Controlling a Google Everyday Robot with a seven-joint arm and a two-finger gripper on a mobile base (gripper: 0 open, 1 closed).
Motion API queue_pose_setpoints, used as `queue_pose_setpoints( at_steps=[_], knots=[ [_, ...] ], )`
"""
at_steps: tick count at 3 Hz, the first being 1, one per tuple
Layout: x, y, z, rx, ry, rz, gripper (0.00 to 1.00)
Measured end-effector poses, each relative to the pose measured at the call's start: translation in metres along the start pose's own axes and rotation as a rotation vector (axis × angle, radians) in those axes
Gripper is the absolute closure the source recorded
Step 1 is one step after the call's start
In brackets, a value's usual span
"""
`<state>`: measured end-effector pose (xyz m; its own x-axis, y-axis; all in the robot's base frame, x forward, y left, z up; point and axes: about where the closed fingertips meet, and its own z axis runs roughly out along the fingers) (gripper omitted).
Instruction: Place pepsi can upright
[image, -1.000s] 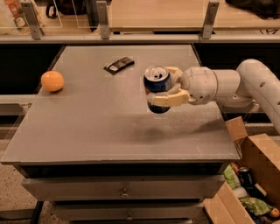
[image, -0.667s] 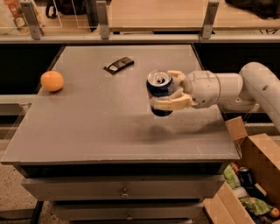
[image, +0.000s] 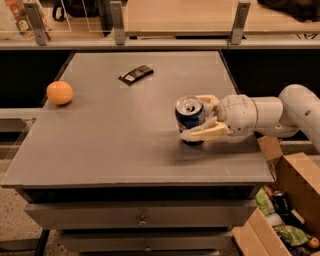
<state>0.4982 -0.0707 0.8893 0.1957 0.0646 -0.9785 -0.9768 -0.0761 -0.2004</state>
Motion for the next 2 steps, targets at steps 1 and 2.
queue_pose_setpoints(
  at_steps=[1,2],
  knots=[
    [0.0074,0.006,-0.0089,0.005,0.012,0.018,0.0],
    [0.0098,0.008,-0.0132,0.009,0.021,0.024,0.0]
  ],
)
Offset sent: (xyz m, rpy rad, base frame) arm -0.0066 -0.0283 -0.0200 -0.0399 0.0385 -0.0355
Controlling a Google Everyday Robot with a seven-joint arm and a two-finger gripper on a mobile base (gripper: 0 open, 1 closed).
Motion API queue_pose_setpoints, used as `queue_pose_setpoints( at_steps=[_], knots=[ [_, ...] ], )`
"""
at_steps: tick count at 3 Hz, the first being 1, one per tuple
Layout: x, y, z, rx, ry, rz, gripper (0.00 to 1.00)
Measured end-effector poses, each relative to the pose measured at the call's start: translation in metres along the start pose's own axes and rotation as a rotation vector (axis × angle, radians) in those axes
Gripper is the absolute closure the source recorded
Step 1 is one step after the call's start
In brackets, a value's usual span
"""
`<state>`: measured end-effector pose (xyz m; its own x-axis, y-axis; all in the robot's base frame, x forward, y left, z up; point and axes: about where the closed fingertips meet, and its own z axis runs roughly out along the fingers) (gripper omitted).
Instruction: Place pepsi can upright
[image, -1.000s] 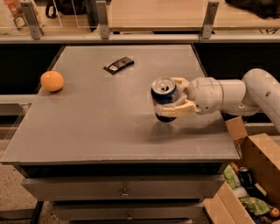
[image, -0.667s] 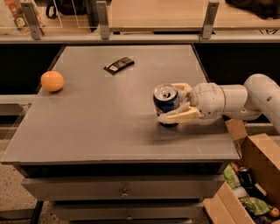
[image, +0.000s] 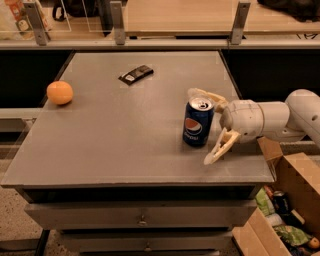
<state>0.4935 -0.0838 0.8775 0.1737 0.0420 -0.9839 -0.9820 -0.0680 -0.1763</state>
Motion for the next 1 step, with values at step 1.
queue_pose_setpoints(
  at_steps=[1],
  knots=[
    [0.0008,-0.0035,-0.0042,0.013,0.045,-0.005,0.0]
  ],
)
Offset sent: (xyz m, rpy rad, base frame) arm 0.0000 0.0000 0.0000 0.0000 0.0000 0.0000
